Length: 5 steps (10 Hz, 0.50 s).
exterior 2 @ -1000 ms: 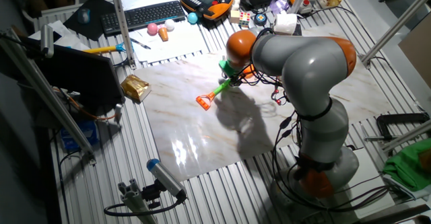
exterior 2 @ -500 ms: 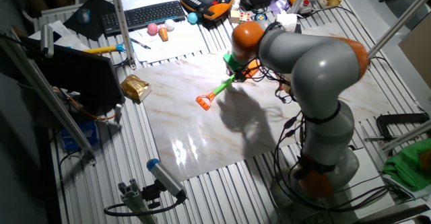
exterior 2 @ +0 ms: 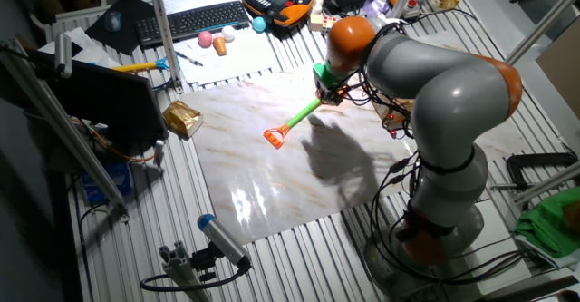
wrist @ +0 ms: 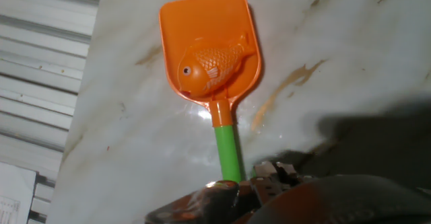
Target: Use a shovel to scoop up an object
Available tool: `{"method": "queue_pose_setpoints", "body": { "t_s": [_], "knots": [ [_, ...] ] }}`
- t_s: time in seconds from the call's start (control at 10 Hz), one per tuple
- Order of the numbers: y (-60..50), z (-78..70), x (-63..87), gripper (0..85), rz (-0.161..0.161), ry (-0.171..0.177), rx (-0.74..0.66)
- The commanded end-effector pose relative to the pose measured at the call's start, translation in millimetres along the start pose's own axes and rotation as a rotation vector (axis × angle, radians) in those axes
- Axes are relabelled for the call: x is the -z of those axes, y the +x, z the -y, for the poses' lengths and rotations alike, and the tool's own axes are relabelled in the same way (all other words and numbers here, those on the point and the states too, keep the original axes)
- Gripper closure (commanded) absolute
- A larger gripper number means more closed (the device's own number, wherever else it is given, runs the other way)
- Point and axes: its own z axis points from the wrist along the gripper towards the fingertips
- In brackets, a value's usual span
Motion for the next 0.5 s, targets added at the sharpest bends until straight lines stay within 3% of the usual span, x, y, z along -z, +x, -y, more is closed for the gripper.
{"method": "queue_pose_setpoints", "body": {
  "t_s": [0.0, 0.4],
  "knots": [
    [-0.1, 2.5, 4.5, 84.3, -0.009, 0.0, -0.007],
    [1.2, 13.5, 20.3, 84.3, -0.034, 0.01, -0.016]
  ]
}}
